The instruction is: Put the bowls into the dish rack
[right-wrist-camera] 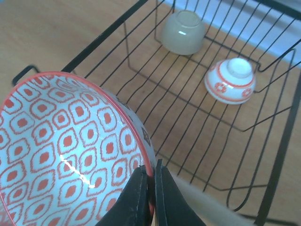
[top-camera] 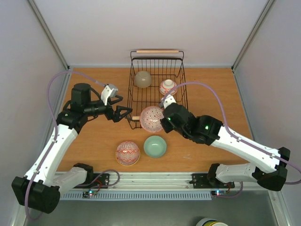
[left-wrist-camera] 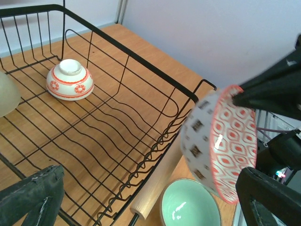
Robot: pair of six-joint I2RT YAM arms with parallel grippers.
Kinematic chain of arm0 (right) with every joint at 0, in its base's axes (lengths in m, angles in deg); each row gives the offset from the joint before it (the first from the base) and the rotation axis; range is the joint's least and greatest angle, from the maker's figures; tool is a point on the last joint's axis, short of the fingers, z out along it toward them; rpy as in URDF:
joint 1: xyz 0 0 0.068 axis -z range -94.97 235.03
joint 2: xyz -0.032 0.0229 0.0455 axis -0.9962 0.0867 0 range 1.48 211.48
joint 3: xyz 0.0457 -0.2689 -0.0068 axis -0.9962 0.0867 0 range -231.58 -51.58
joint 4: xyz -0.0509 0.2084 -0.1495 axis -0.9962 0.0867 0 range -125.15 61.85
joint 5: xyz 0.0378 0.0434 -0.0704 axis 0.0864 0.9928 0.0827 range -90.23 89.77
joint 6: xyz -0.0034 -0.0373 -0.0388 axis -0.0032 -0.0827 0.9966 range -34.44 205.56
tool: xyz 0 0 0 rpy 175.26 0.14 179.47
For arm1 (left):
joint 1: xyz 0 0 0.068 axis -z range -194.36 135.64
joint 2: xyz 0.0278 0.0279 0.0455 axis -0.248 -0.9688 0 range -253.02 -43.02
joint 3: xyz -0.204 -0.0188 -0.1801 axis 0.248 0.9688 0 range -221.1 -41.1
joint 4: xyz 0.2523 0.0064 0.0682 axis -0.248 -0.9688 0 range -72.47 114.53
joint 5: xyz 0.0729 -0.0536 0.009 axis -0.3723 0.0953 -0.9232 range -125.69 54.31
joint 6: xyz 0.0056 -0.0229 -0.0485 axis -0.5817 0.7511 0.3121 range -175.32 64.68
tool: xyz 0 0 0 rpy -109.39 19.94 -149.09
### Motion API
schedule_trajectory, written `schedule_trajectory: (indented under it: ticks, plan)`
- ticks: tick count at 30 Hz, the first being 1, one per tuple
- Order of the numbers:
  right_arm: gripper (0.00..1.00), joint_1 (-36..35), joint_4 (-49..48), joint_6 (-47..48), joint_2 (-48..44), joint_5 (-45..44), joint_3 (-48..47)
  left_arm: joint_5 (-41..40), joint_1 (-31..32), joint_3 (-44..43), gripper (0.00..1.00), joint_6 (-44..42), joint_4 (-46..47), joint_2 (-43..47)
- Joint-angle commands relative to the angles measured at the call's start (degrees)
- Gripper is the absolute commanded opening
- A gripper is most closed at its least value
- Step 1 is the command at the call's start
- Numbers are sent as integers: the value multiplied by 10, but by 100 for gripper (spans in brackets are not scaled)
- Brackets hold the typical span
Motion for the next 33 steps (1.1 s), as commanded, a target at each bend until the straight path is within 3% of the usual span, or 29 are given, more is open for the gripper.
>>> schedule_trajectory:
  ticks: [1, 11, 23, 29, 31, 33]
  plan:
    - [1, 33, -32, 38, 45, -33, -54, 22, 10, -27, 99, -22, -9, -7]
    - [1, 51, -30, 92, 179, -55, -177, 31, 19, -24, 99, -29, -9, -11]
    - [1, 46, -53, 112, 172, 10, -211, -80, 20, -42, 97, 7, -12, -68]
    - [1, 38, -71, 120, 173, 58, -206, -77, 22, -46, 96, 8, -16, -81]
    - [1, 33, -81, 123, 176, 71, -201, -73, 23, -46, 90, 5, -17, -81]
    - [1, 24, -91, 133, 180, 63, -199, -63, 24, -48, 78, 1, -20, -83]
